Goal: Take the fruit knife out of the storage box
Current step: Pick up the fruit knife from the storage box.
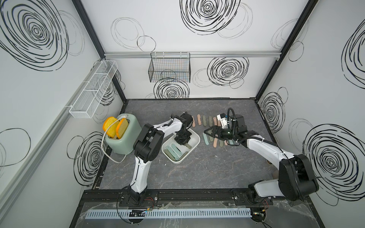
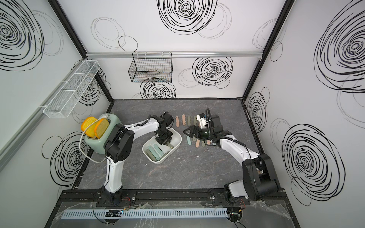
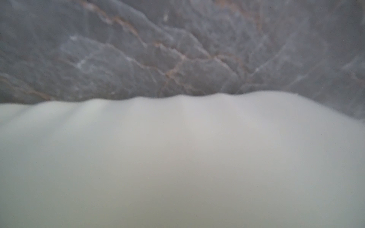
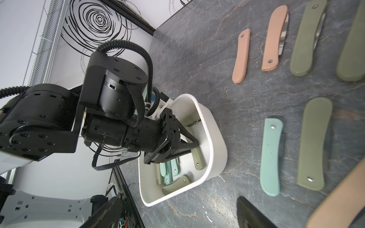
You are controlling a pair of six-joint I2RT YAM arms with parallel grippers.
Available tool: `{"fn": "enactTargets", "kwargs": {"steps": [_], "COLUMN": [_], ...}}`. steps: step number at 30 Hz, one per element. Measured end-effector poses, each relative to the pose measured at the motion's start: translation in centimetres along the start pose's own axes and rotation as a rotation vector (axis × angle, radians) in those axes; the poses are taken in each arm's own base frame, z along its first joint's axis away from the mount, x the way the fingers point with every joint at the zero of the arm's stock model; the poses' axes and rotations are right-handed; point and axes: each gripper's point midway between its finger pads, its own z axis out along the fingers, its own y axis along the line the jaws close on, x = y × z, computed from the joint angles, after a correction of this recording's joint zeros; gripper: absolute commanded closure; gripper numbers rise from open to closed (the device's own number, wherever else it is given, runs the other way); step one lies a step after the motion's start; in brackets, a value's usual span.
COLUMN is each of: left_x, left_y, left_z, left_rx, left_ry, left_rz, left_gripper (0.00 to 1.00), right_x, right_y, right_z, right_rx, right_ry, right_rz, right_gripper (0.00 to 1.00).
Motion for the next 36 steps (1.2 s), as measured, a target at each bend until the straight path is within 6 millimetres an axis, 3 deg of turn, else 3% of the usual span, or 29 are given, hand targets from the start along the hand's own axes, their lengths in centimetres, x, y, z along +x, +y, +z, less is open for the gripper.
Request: {"fn": "enactTargets", "kwargs": {"steps": [24,36], "left_x": [-1.8,-2.5], "left_y": [-0.6,-0.6], "left_z": [-1.1,-1.7], "left_rx": [-0.052,-0.038], "left_ry": [-0.125,-0.107], "left_rz": [0.149,0.2], "left_gripper": [0.86,0.85], "right_x": [1.4,2.3], "right_y": [-0.7,0.7], "right_z": [0.2,1.1], "right_rx": [-0.009,-0.036], "right_ry": [0.027,0.051], "right_rz": [0.047,0.023], "right_gripper": [0.06,0.06]}}
